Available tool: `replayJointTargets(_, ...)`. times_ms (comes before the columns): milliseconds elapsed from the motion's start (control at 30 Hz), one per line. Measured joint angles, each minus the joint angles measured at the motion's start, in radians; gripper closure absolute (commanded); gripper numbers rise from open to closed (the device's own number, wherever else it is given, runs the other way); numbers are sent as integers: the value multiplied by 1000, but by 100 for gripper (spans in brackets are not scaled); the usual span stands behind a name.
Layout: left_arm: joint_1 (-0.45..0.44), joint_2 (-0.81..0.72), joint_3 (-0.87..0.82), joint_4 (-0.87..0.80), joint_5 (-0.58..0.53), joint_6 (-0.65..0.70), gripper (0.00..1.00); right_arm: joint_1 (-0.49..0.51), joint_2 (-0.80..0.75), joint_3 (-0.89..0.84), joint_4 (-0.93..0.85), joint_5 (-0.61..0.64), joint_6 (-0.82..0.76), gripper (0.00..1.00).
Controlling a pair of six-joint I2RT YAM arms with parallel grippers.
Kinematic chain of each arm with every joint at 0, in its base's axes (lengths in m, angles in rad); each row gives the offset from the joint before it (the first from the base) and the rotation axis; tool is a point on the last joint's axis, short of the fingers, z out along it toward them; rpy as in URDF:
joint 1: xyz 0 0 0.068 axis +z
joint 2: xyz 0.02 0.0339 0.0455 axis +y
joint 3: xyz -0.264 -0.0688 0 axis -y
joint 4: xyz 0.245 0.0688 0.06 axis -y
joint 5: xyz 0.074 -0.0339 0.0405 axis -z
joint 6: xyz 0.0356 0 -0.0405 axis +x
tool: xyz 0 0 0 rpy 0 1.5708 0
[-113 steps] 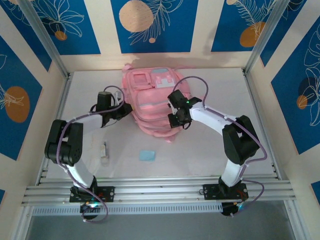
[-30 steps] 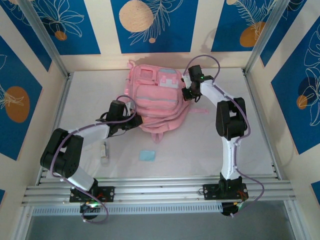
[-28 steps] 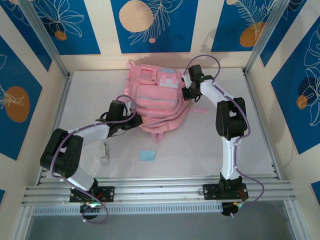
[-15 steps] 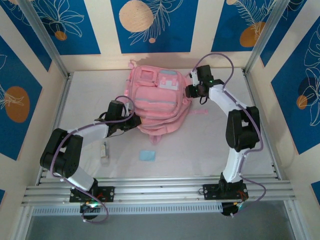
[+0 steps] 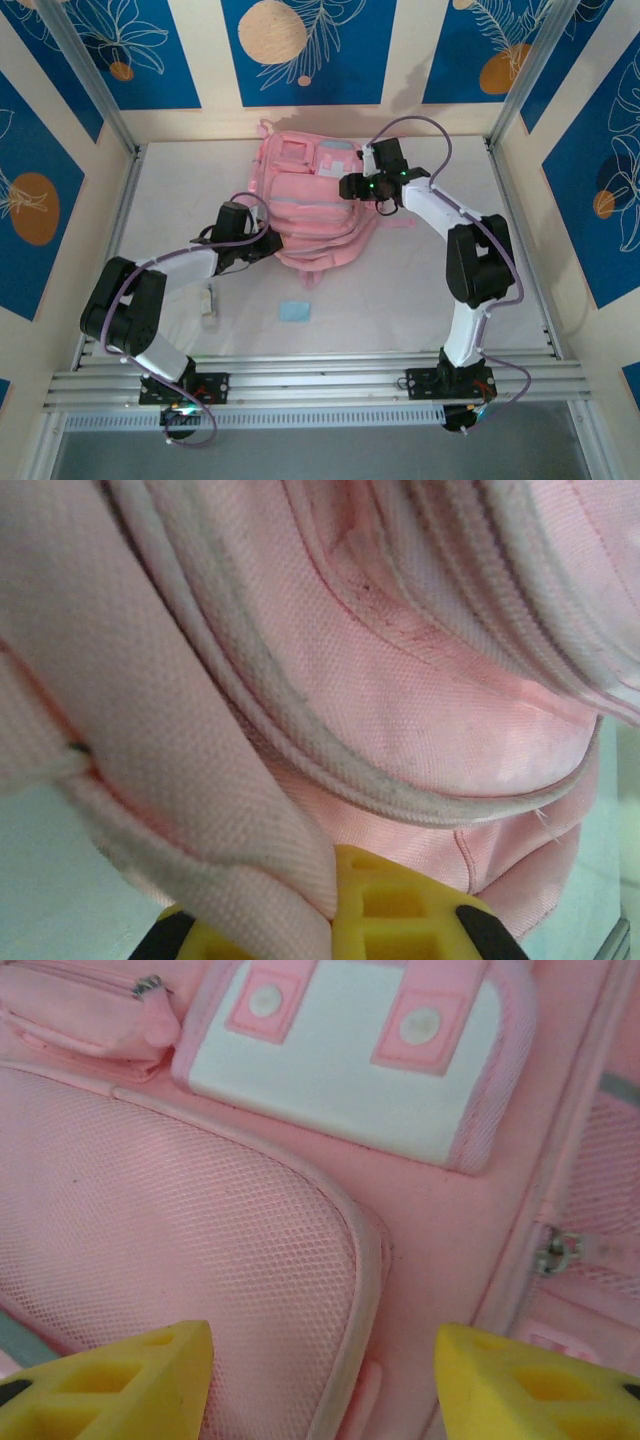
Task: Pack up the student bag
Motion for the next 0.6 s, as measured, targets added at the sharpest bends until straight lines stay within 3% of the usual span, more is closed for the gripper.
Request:
replayJointTargets(267,-16,0,-3,16,-36,-4,100,32,28,-4,6,-48,55,41)
replayJointTargets(600,-50,1,-5,41,-109,-34,100,153,-183,-219,-101,-93,116,41)
